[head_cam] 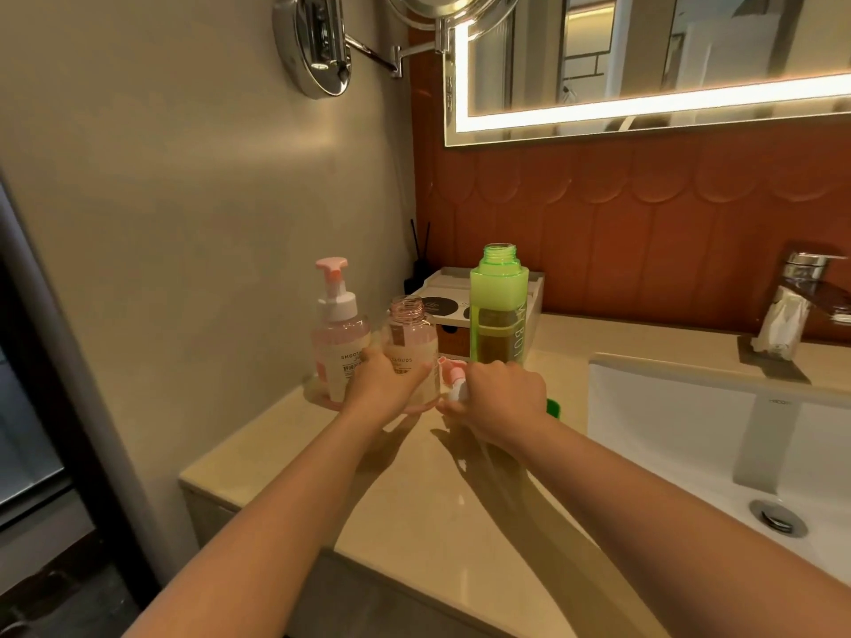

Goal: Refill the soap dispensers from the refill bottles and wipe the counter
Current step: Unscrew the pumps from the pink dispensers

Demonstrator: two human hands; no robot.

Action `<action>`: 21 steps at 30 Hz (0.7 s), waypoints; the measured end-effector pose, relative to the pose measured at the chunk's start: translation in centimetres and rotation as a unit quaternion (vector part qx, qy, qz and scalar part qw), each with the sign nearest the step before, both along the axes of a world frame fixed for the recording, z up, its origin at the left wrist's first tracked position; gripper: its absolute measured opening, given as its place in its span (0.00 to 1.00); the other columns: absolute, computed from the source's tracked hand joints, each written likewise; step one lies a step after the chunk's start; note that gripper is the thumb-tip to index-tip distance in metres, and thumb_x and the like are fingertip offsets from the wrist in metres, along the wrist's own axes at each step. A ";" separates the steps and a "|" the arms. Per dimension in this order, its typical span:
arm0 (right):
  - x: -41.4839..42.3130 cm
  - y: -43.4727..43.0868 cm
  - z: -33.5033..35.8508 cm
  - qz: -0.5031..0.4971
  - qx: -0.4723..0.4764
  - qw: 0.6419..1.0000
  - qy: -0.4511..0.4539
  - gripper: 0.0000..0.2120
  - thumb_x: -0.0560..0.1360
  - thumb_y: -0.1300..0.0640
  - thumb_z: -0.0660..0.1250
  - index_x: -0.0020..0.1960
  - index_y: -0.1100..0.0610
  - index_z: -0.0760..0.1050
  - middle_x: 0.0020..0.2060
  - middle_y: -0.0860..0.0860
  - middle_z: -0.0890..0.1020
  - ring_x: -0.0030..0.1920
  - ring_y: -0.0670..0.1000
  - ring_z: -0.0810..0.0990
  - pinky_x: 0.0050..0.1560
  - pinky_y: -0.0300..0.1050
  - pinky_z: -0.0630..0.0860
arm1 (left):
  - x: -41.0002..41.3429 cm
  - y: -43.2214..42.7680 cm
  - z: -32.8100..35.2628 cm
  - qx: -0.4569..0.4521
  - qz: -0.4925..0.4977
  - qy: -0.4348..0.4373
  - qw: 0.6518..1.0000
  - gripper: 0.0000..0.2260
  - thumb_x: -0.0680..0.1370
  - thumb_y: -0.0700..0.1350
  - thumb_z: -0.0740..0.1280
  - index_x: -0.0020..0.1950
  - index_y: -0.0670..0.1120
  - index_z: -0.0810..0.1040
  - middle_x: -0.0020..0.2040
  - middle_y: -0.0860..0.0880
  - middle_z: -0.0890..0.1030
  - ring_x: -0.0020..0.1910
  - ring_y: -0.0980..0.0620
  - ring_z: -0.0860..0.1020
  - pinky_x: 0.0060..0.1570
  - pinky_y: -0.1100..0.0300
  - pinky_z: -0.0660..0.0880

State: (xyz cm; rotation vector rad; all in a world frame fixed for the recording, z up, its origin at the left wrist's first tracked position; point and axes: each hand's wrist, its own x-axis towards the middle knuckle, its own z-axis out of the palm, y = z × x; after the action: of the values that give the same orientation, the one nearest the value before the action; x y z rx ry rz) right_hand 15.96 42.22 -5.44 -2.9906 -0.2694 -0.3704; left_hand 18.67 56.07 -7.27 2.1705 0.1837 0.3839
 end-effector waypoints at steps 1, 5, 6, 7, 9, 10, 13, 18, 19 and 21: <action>-0.1 -0.2 0.1 0.004 0.000 1.000 0.001 0.21 0.73 0.35 0.60 0.51 0.53 0.74 0.42 0.50 0.79 0.44 0.51 0.77 0.43 0.46 0.74 | -0.4 0.5 -0.2 0.001 0.001 -0.011 1.000 0.22 0.74 0.53 0.67 0.66 0.48 0.68 0.61 0.49 0.77 0.58 0.46 0.77 0.43 0.54 0.79; -0.6 -1.5 0.9 0.044 -0.020 0.999 0.005 0.18 0.75 0.40 0.61 0.56 0.52 0.72 0.47 0.50 0.79 0.46 0.51 0.75 0.42 0.45 0.75 | -2.2 3.0 -0.6 -0.025 0.078 -0.043 0.996 0.13 0.72 0.55 0.69 0.48 0.49 0.70 0.49 0.49 0.78 0.47 0.47 0.78 0.47 0.48 0.78; -0.8 -1.8 1.3 0.056 -0.025 0.998 0.009 0.17 0.75 0.42 0.62 0.57 0.52 0.72 0.49 0.50 0.79 0.47 0.51 0.75 0.43 0.45 0.76 | -2.4 3.6 -0.5 -0.037 0.095 -0.076 0.992 0.14 0.71 0.53 0.70 0.47 0.48 0.68 0.50 0.48 0.77 0.48 0.47 0.77 0.47 0.50 0.76; -1.0 -2.1 1.6 0.064 -0.028 0.997 0.013 0.16 0.75 0.43 0.63 0.58 0.51 0.72 0.49 0.50 0.79 0.48 0.51 0.75 0.44 0.46 0.77 | -2.4 4.0 -0.3 -0.044 0.112 -0.112 0.986 0.15 0.71 0.50 0.71 0.48 0.46 0.68 0.53 0.46 0.76 0.51 0.45 0.76 0.48 0.52 0.74; -1.4 -2.6 2.4 0.070 -0.034 0.997 0.017 0.16 0.74 0.44 0.65 0.58 0.50 0.72 0.50 0.49 0.79 0.48 0.50 0.76 0.45 0.45 0.78 | -2.1 4.6 0.3 -0.046 0.153 -0.161 0.974 0.20 0.69 0.46 0.73 0.54 0.43 0.68 0.59 0.41 0.70 0.58 0.42 0.70 0.55 0.51 0.69; -1.6 -2.8 2.7 0.071 -0.037 0.997 0.018 0.16 0.74 0.44 0.65 0.58 0.50 0.73 0.49 0.49 0.79 0.48 0.50 0.77 0.44 0.44 0.78 | -1.8 4.7 0.8 -0.054 0.168 -0.177 0.968 0.23 0.69 0.45 0.73 0.57 0.41 0.67 0.61 0.40 0.68 0.61 0.42 0.67 0.59 0.51 0.67; -2.2 -3.0 3.8 0.078 -0.035 0.996 0.013 0.15 0.74 0.45 0.65 0.57 0.52 0.74 0.48 0.49 0.79 0.46 0.49 0.77 0.43 0.42 0.78 | -0.9 4.9 2.0 -0.084 0.168 -0.220 0.957 0.29 0.68 0.45 0.74 0.64 0.41 0.65 0.64 0.41 0.66 0.65 0.42 0.64 0.62 0.49 0.65; -2.7 -2.5 5.3 0.093 -0.045 0.995 -0.012 0.13 0.75 0.45 0.63 0.54 0.53 0.73 0.43 0.49 0.76 0.43 0.49 0.75 0.40 0.41 0.76 | 1.5 5.2 3.0 -0.123 0.115 -0.165 0.972 0.33 0.69 0.52 0.73 0.69 0.45 0.63 0.66 0.45 0.70 0.64 0.44 0.71 0.59 0.48 0.70; -2.8 -2.4 5.5 0.097 -0.046 0.994 -0.017 0.13 0.76 0.45 0.63 0.54 0.53 0.74 0.43 0.48 0.76 0.43 0.49 0.76 0.41 0.41 0.77 | 1.7 5.3 3.0 -0.126 0.105 -0.147 0.975 0.30 0.69 0.53 0.73 0.66 0.46 0.65 0.63 0.46 0.73 0.60 0.44 0.74 0.56 0.49 0.72; -2.9 -2.1 6.0 0.104 -0.049 0.993 -0.026 0.14 0.75 0.44 0.63 0.54 0.53 0.74 0.43 0.49 0.77 0.43 0.49 0.76 0.43 0.43 0.78 | 1.9 5.5 2.8 -0.117 0.099 -0.127 0.980 0.23 0.69 0.54 0.72 0.58 0.47 0.70 0.54 0.48 0.77 0.53 0.44 0.77 0.52 0.49 0.75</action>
State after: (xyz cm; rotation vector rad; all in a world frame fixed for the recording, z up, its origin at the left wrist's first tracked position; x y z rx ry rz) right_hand 13.02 40.12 0.55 -3.0115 -0.6146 -0.4228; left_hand 20.60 61.55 -4.49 1.8573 0.2876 0.7117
